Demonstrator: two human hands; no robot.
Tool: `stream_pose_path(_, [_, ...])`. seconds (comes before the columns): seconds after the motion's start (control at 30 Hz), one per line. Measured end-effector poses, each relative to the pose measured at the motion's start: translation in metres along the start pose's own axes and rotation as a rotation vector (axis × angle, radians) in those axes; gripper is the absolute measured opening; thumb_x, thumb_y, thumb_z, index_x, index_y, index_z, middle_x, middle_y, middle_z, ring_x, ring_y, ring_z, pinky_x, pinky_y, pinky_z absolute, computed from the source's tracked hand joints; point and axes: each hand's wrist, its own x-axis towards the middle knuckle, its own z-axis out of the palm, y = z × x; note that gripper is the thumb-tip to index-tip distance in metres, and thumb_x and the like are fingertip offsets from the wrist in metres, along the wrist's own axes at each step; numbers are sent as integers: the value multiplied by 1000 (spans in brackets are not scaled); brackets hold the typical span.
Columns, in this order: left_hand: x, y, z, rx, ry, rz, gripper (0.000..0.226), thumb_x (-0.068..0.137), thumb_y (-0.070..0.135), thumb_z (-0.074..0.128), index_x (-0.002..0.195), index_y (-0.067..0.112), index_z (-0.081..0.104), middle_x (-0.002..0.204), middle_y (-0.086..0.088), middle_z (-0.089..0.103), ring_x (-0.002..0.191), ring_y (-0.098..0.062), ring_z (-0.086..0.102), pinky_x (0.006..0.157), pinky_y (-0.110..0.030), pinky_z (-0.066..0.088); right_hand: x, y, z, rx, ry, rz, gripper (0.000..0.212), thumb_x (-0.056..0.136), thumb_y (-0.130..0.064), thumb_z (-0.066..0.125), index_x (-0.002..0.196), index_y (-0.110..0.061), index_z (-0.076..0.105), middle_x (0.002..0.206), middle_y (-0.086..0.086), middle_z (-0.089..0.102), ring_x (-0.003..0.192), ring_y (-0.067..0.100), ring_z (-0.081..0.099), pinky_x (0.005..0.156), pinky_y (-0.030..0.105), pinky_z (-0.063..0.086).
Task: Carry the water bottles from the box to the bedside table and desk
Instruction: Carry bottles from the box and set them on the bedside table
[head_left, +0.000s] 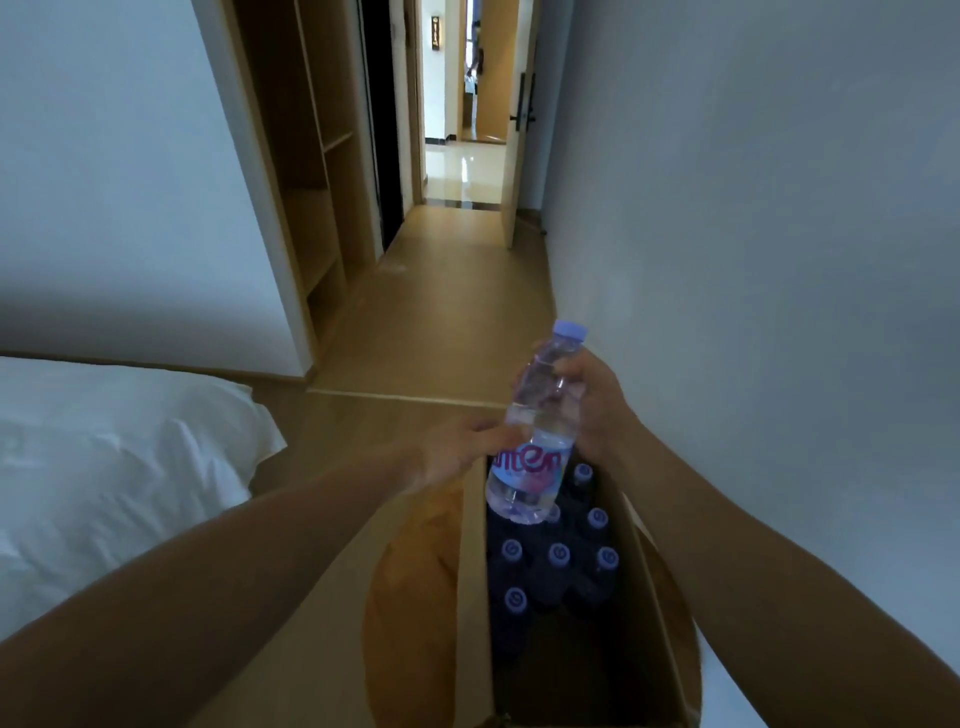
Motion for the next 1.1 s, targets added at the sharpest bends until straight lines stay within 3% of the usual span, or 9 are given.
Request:
stream_pose_path(0.17, [-6,-8,0,-337,54,73,54,77,28,76,126,9,66,116,-12,74,102,-25,72,90,-34,59,17,5,31,-211,-11,-7,16,60,-19,63,74,-14,69,79,7,68,80,23,64,76,35,50])
stream_pose_path(0.27, [-11,-22,0,-419,116,74,57,64,33,83,116,13,71,112,-13,75,100,-28,72,94,-42,57,25,13,35,-372,-6,49,16,64,-27,63,74,-21,74,88,3,71,95,28,62,90,41,48])
stream_pose_path(0.33, [-11,-35,0,-436,155,63,58,66,32,84,117,9,69,112,-15,75,100,-31,72,94,-43,57,25,22,27,-409,22,72,15,74,-32,69,82,-20,73,89,-1,73,95,25,67,90,36,52])
stream_pose_path(0.43, [-10,-56,-5,-423,219,6,59,63,35,87,116,14,71,111,-13,76,101,-33,73,95,-50,56,17,48,-3,-565,136,-3,16,98,-21,49,97,-28,65,100,-6,71,100,13,65,88,26,49])
stream_pose_path(0.53, [-5,-76,-8,-422,265,-37,63,55,38,87,108,10,71,105,-16,76,93,-32,73,91,-48,58,-1,94,-53,-909,221,173,16,95,-14,58,110,-20,64,111,2,62,107,20,59,92,25,45])
stream_pose_path(0.63, [3,-90,-5,-413,288,-43,55,58,33,85,104,8,68,95,-13,75,85,-28,73,79,-40,59,-25,152,-102,-1162,105,479,33,85,-19,69,116,-23,58,113,-5,59,115,17,57,97,30,45])
stream_pose_path(0.77, [22,-109,2,-430,284,-103,56,56,34,86,104,12,70,95,-11,75,88,-30,73,87,-46,58,-51,208,-128,-1288,-116,660,68,80,-26,74,141,-16,47,140,2,50,129,18,49,107,30,40])
stream_pose_path(0.9, [38,-124,10,-465,275,-125,48,65,23,83,109,11,68,100,-13,73,91,-29,72,88,-44,58,-63,249,-136,-1325,-233,679,74,67,-31,81,132,-18,49,134,5,47,128,24,48,99,26,41])
stream_pose_path(1.1, [49,-147,24,-513,270,-164,30,76,14,73,105,15,66,93,-7,71,85,-22,71,78,-36,59,-78,285,-146,-1379,-99,496,84,60,-33,86,136,-23,50,130,6,40,119,33,51,104,36,42])
